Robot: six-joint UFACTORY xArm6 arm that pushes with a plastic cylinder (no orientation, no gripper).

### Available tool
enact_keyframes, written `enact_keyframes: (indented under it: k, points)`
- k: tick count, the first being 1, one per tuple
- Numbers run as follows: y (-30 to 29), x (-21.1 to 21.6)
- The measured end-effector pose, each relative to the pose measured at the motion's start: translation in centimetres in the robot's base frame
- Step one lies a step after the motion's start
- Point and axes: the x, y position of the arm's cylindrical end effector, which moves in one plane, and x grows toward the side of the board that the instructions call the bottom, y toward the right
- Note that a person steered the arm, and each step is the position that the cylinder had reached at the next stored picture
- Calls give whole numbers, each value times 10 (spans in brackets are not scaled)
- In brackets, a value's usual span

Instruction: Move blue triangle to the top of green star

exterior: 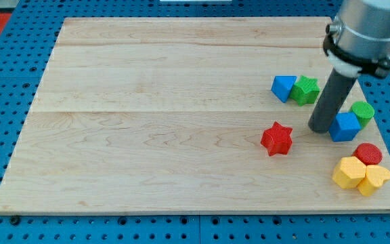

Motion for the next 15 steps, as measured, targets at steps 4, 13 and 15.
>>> enact_keyframes:
  k: [4, 13, 15]
  points:
    - [-61, -92]
    - [-13, -99]
    - [-8, -106]
